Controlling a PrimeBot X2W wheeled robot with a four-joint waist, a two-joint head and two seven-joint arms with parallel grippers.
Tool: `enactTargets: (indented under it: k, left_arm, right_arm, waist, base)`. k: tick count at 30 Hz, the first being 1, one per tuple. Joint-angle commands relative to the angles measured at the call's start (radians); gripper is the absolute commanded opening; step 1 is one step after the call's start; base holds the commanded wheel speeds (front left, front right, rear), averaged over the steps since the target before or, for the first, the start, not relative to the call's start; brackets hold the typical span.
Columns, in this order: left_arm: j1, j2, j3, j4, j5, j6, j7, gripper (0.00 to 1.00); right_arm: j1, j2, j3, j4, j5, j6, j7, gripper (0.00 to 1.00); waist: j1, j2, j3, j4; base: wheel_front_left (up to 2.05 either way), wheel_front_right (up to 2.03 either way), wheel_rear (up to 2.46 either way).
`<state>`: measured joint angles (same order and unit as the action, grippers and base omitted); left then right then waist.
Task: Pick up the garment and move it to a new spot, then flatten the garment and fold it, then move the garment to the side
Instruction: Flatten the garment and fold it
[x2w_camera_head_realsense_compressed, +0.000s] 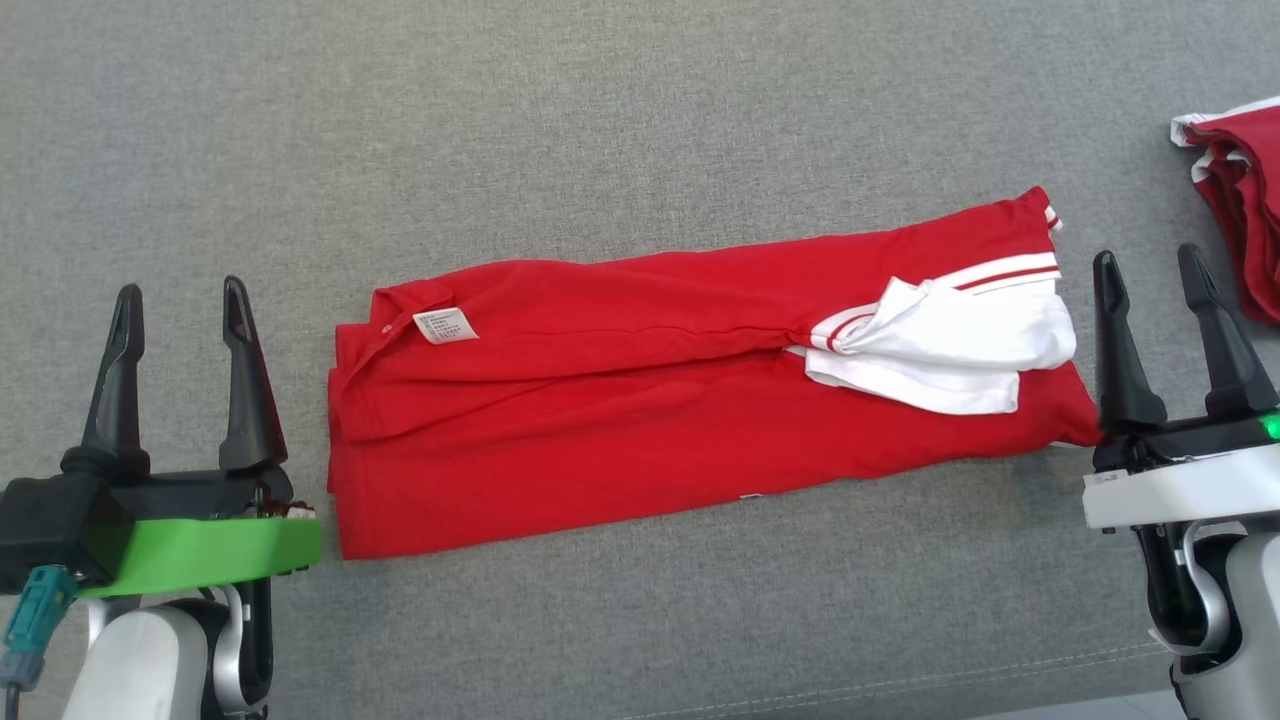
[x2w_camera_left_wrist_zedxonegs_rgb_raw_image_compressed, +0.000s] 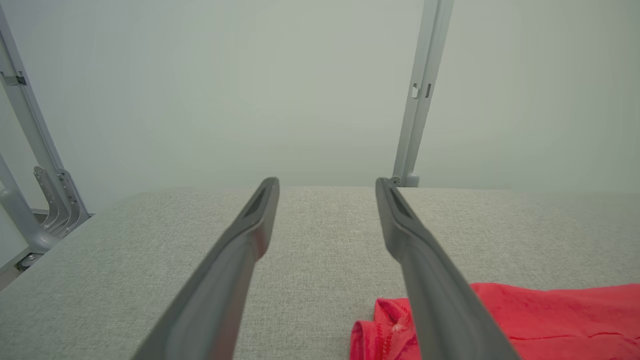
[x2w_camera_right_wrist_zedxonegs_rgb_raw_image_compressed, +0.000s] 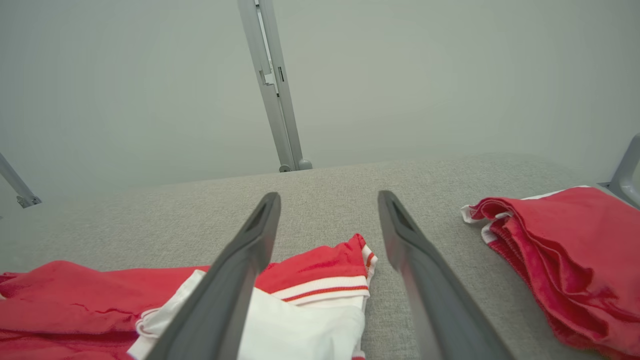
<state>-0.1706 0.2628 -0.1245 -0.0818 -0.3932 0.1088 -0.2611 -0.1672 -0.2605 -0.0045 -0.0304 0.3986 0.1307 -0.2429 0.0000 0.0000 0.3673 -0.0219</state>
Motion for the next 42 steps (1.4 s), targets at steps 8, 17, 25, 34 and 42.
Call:
enactTargets:
  k: [8, 17, 25, 34, 42]
  left_arm:
    - [0.018, 0.007, 0.005, -0.019, 0.092, -0.019, -0.004, 1.00]
    - [0.011, -0.017, 0.021, -0.007, 0.116, -0.050, -0.004, 1.00]
    - [-0.007, -0.038, 0.029, -0.004, 0.131, -0.072, -0.004, 1.00]
    - [-0.036, -0.061, 0.032, 0.006, 0.146, -0.102, -0.004, 1.00]
    - [-0.049, -0.076, 0.047, 0.017, 0.161, -0.122, -0.004, 1.00]
  right_arm:
    - [0.023, 0.017, 0.014, 0.014, -0.044, 0.000, 0.019, 1.00]
    - [0.023, 0.001, 0.000, 0.031, -0.045, 0.000, 0.027, 1.00]
    - [0.024, -0.015, -0.047, 0.101, -0.030, 0.000, 0.026, 1.00]
    - [-0.034, -0.017, 0.021, 0.294, 0.021, 0.000, 0.012, 1.00]
    - [-0.062, 0.003, 0.150, 0.485, 0.123, 0.000, 0.047, 0.50]
  waist:
    - [0.0000, 0.0000, -0.019, 0.019]
    - [0.0000, 0.0000, -0.023, 0.041]
    - [0.0000, 0.0000, -0.019, 0.060]
    - [0.0000, 0.0000, 0.012, 0.075]
    - [0.0000, 0.0000, 0.027, 0.073]
  base:
    - [0.00, 0.00, 0.00]
    - [0.00, 0.00, 0.00]
    - [0.00, 0.00, 0.00]
    - [0.00, 0.00, 0.00]
    - [0.00, 0.00, 0.00]
